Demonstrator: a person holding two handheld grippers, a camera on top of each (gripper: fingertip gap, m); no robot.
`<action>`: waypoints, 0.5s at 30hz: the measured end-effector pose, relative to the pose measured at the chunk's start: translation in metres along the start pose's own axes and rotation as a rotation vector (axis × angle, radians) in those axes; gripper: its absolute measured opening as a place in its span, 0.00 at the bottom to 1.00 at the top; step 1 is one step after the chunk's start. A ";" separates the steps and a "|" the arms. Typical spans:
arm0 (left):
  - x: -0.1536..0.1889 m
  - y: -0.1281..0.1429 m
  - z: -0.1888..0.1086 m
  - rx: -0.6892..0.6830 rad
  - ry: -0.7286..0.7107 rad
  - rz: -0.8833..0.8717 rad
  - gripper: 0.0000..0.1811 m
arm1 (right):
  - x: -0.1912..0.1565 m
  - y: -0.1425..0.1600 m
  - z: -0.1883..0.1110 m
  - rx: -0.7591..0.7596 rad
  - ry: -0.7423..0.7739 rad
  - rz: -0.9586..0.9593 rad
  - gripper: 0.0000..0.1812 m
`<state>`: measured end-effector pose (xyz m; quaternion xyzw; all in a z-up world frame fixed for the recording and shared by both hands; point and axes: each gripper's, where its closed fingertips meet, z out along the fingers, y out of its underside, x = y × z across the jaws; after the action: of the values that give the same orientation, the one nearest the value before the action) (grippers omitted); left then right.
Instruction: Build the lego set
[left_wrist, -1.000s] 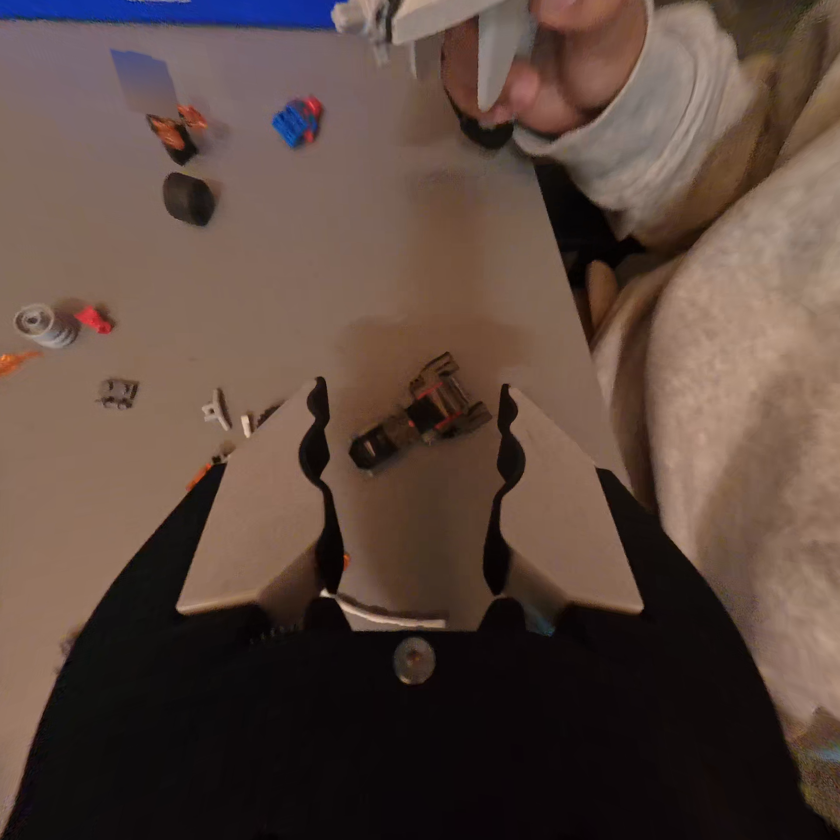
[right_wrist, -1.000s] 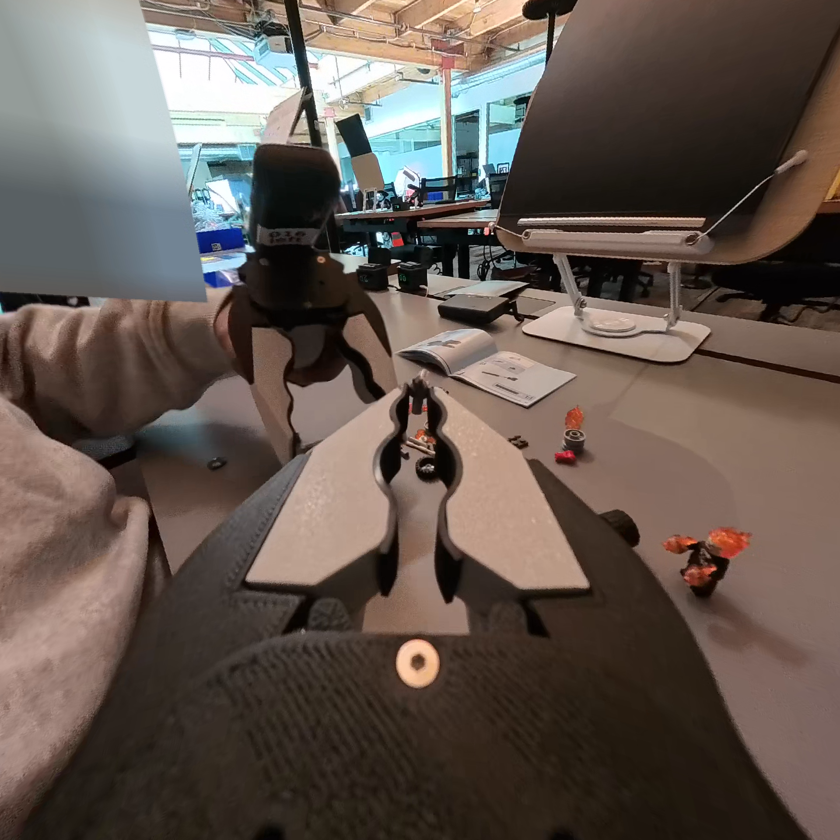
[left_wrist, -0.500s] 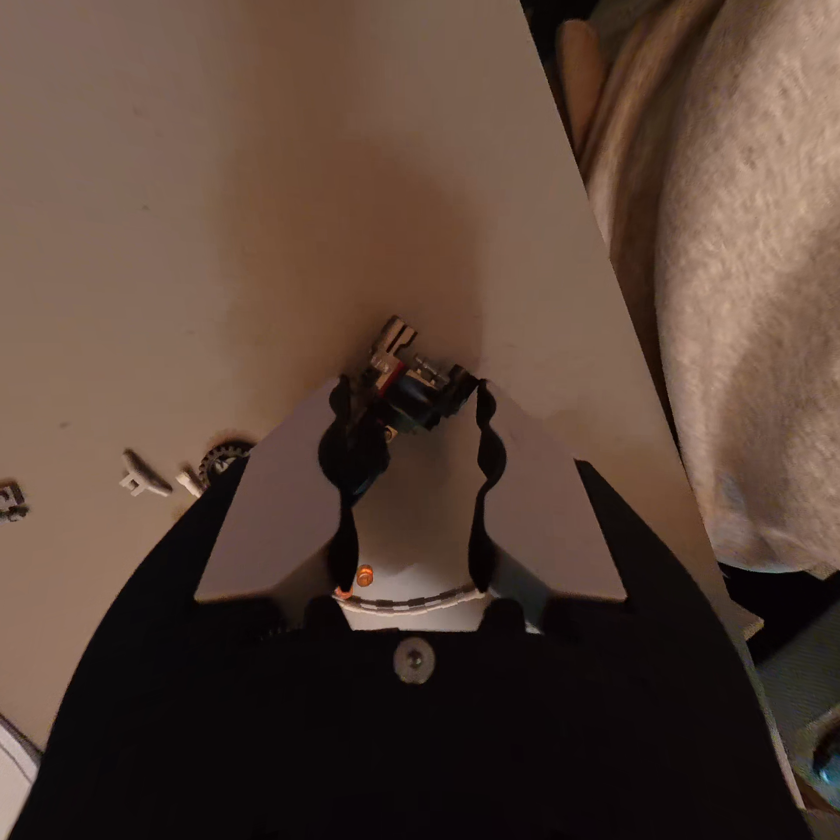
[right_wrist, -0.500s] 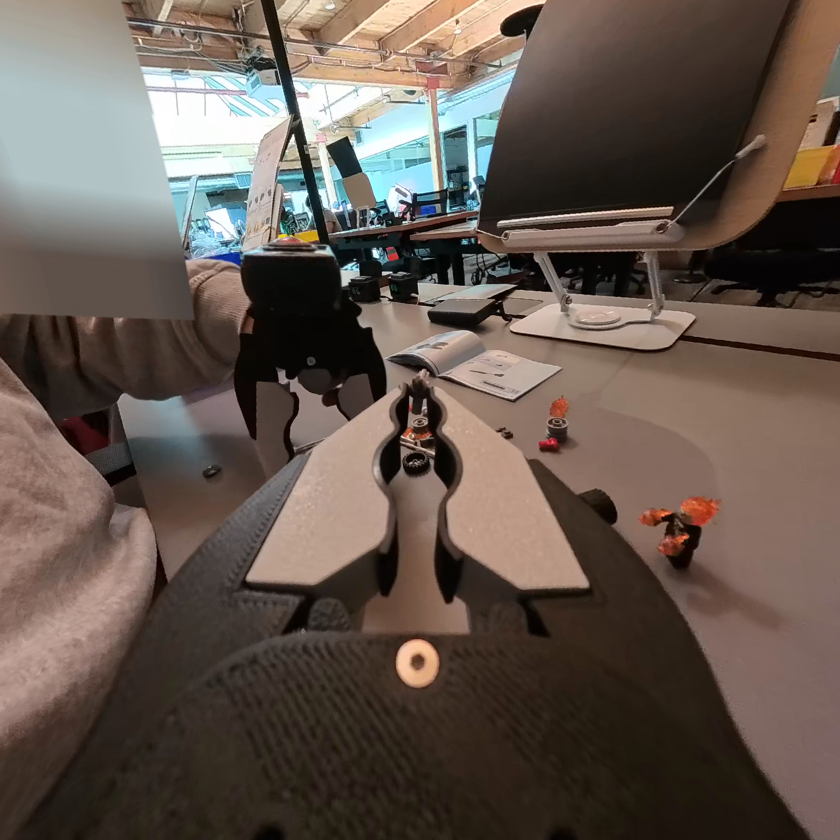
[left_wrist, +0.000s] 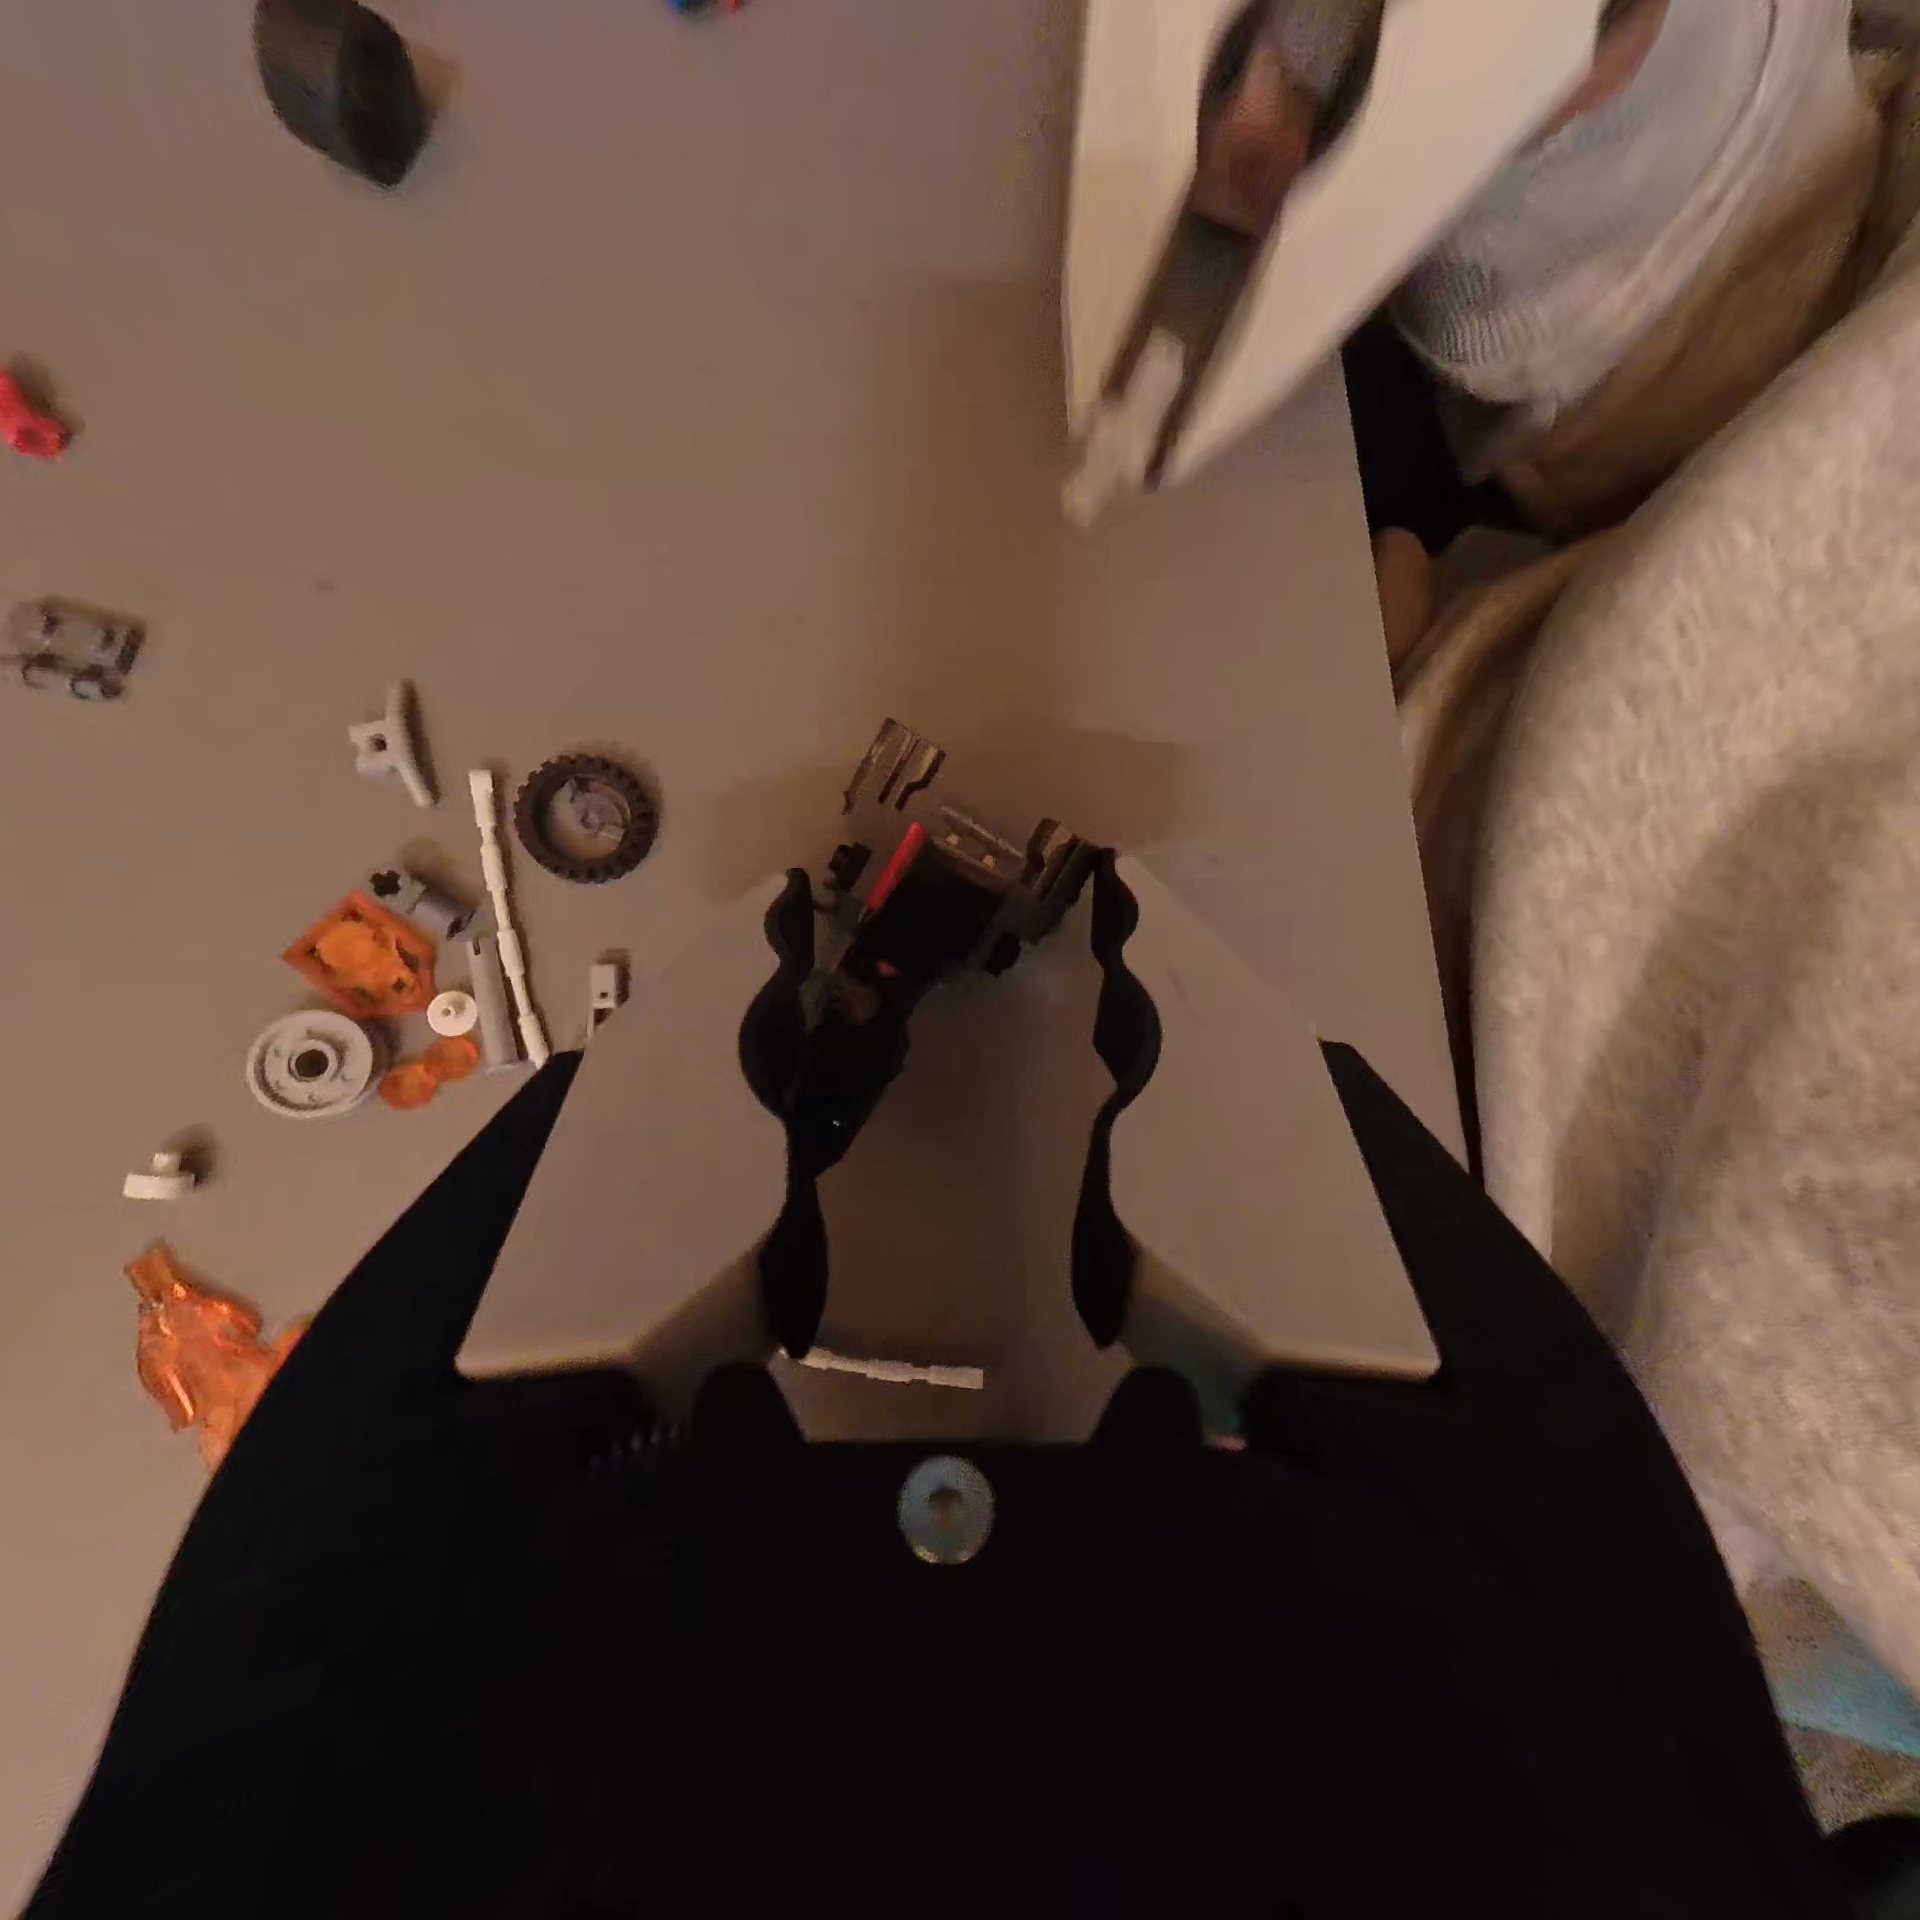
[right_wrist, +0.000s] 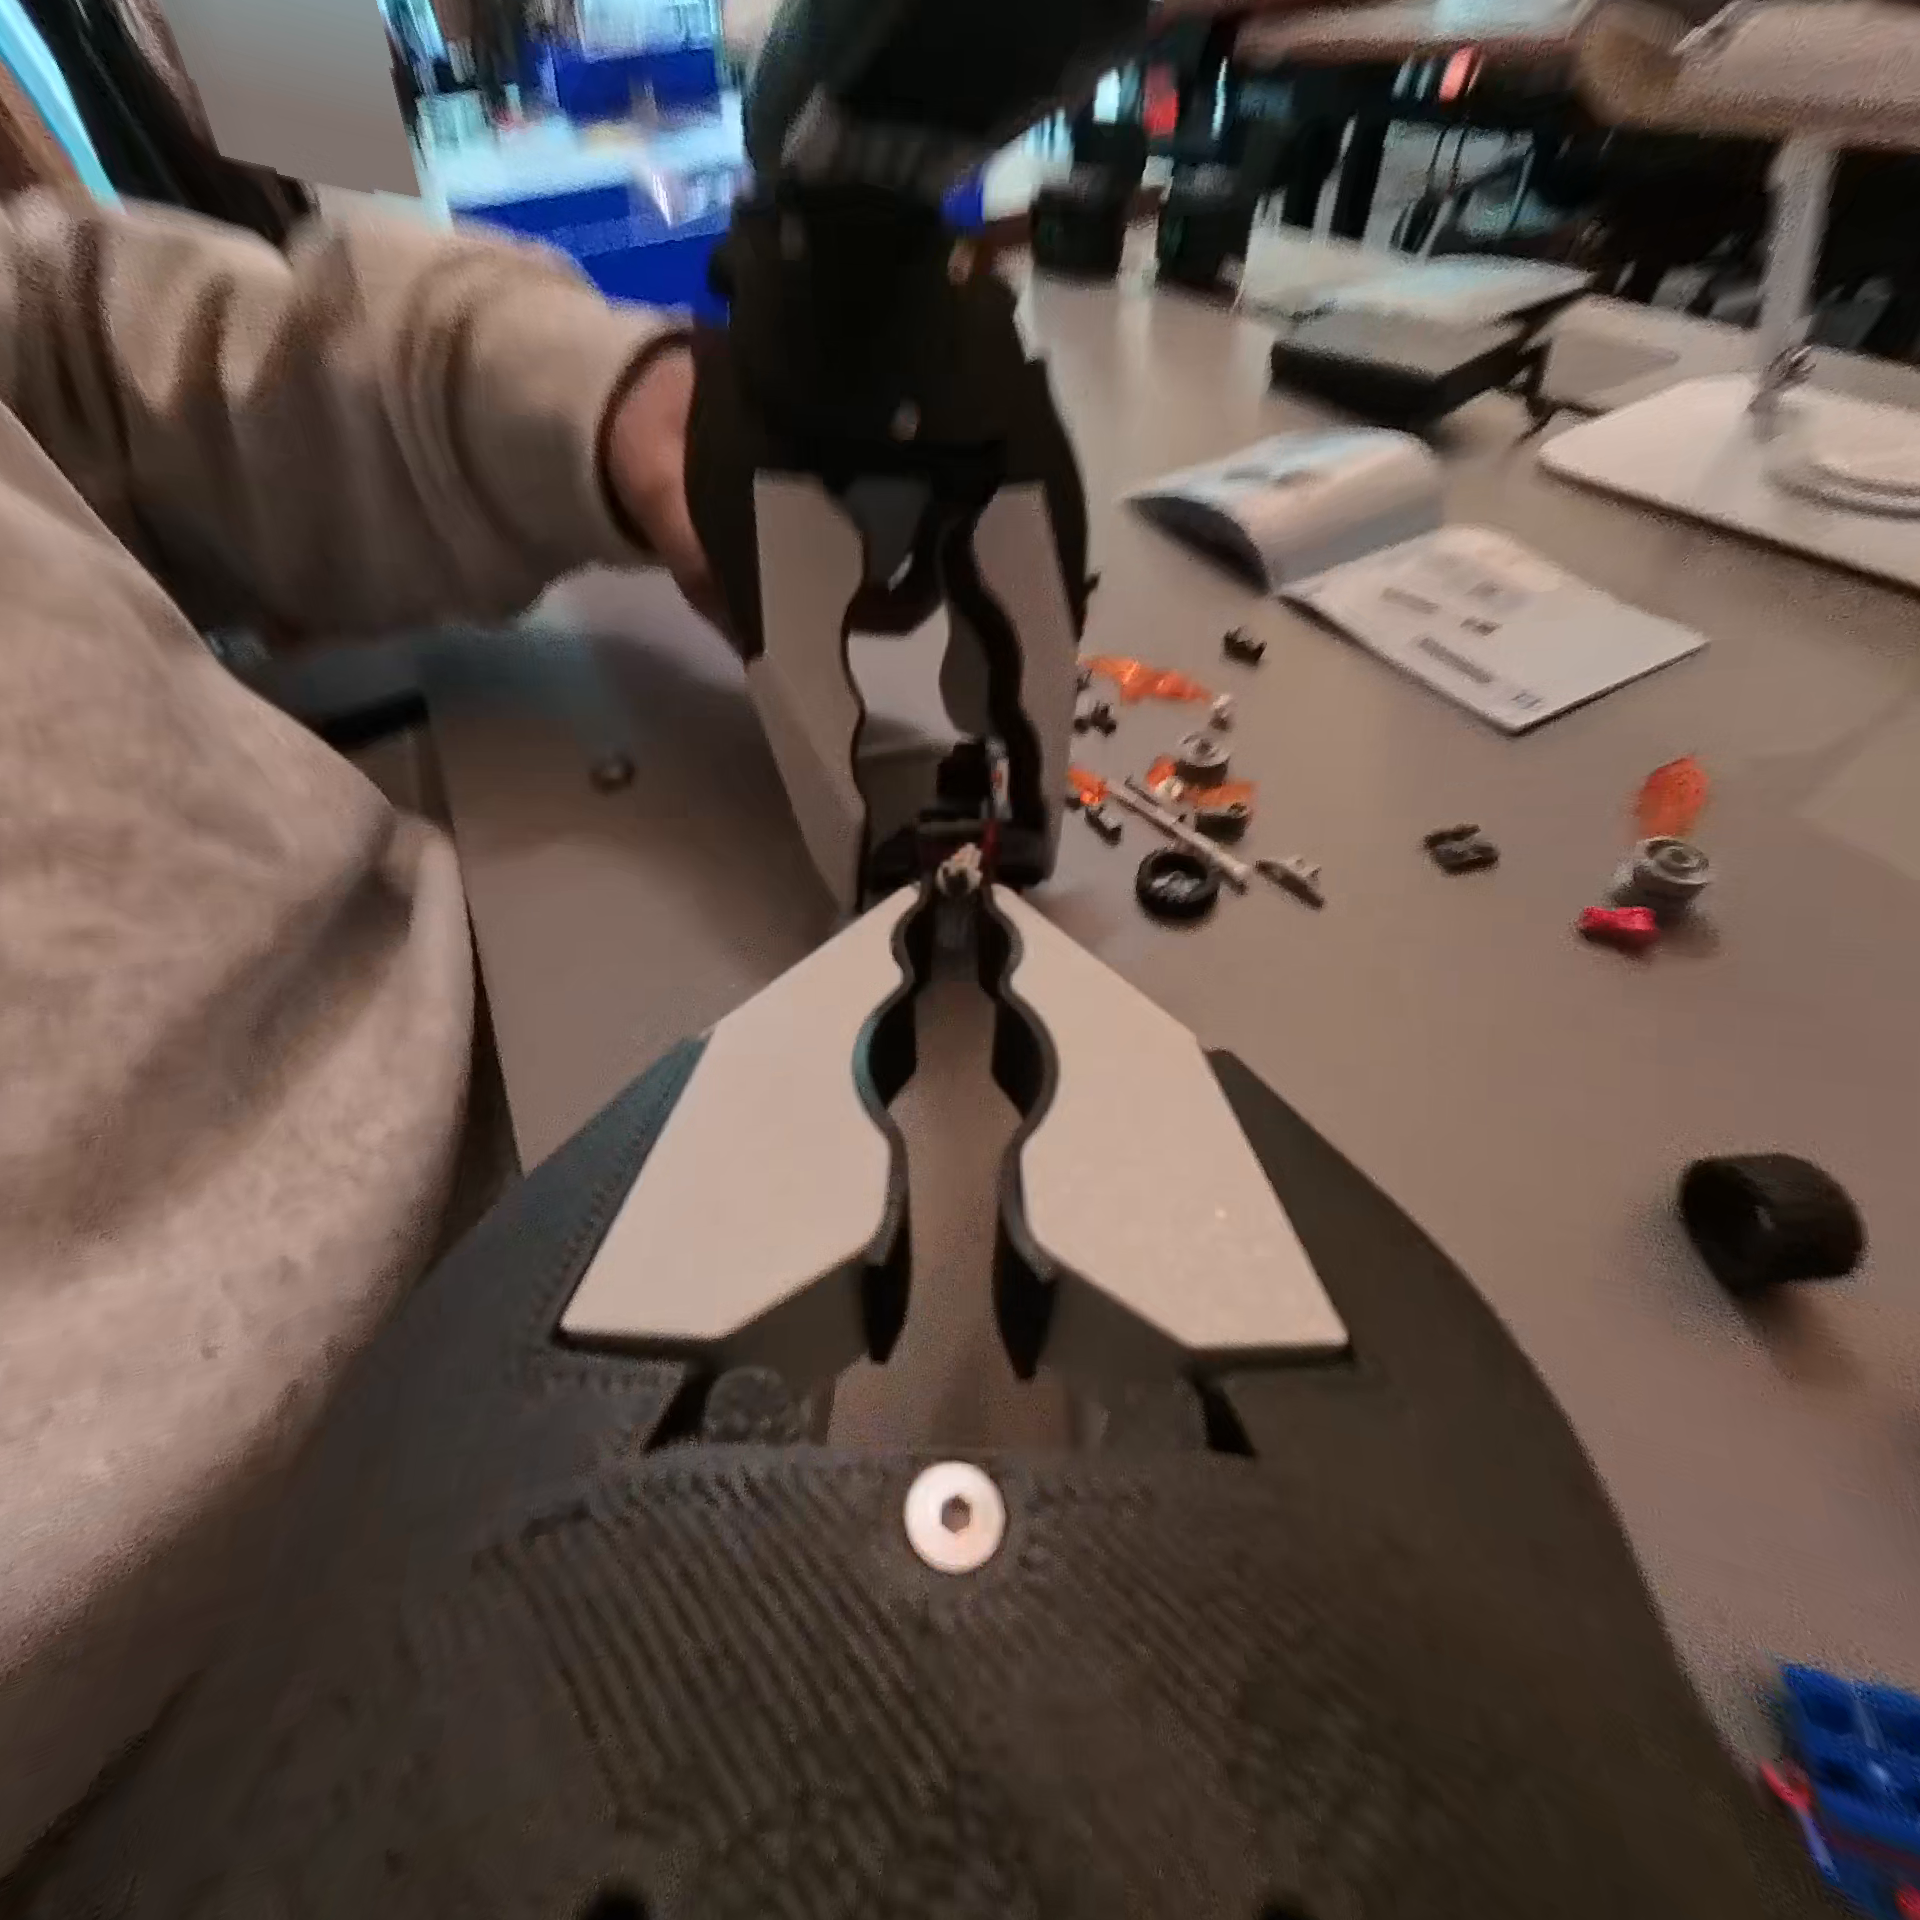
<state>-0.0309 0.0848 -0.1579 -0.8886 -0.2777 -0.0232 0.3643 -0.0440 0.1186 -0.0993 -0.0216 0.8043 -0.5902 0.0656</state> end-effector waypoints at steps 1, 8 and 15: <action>-0.001 -0.001 0.000 0.006 -0.006 -0.012 0.30 | -0.004 0.008 0.008 -0.054 0.004 -0.032 0.03; 0.002 0.001 0.003 -0.028 -0.023 0.022 0.30 | -0.008 0.028 0.035 -0.206 0.076 -0.111 0.03; 0.002 -0.001 0.004 -0.002 -0.010 0.020 0.30 | -0.006 0.037 0.039 -0.269 0.076 -0.092 0.03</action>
<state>-0.0307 0.0889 -0.1592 -0.8918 -0.2705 -0.0154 0.3623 -0.0314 0.0935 -0.1461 -0.0445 0.8761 -0.4800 0.0045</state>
